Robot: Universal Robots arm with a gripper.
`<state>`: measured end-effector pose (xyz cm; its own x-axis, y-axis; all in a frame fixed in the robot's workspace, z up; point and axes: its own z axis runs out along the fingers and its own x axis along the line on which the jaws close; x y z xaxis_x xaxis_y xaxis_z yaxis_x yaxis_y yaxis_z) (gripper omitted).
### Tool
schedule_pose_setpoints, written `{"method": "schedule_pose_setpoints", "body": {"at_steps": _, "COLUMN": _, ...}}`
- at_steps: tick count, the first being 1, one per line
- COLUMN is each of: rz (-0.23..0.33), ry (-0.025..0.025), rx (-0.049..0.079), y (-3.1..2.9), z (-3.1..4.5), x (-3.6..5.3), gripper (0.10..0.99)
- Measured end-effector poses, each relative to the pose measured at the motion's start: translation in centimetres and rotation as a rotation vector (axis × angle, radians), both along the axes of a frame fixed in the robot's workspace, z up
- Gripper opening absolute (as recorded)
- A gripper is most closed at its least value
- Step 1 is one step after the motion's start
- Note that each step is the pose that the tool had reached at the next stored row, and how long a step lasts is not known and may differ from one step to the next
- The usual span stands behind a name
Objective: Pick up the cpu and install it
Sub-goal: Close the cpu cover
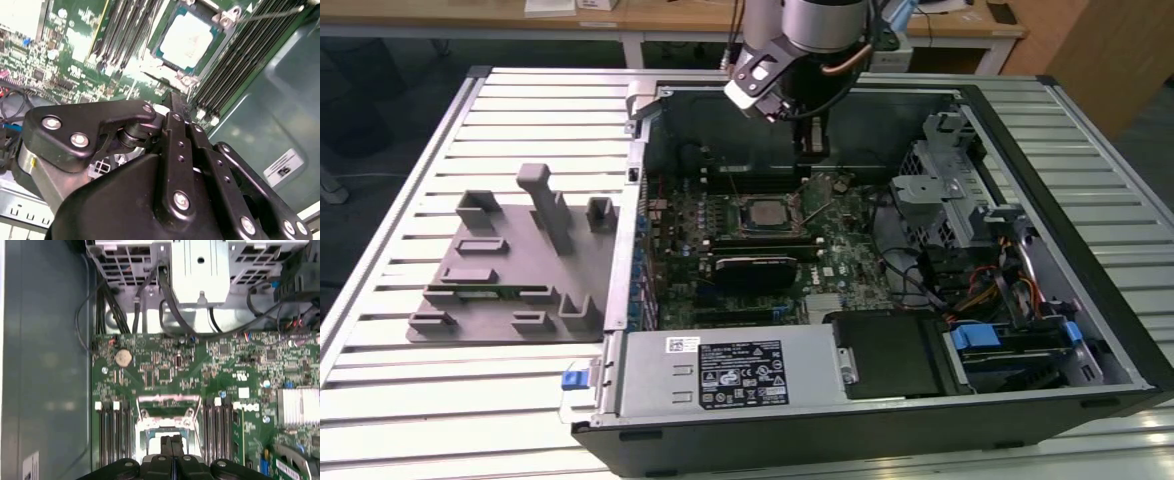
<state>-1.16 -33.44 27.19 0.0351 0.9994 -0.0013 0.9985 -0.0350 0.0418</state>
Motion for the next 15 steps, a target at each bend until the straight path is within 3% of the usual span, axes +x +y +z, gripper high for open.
{"method": "schedule_pose_setpoints", "body": {"at_steps": 10, "rz": 0.0, "ry": 0.0017, "rx": 0.0, "y": 0.01, "z": -0.09, "x": 2.03, "gripper": 0.106}}
{"method": "schedule_pose_setpoints", "body": {"at_steps": 15, "rz": 0.0, "ry": 0.0069, "rx": 0.0, "y": 0.01, "z": -0.43, "x": 3.41, "gripper": 0.106}}
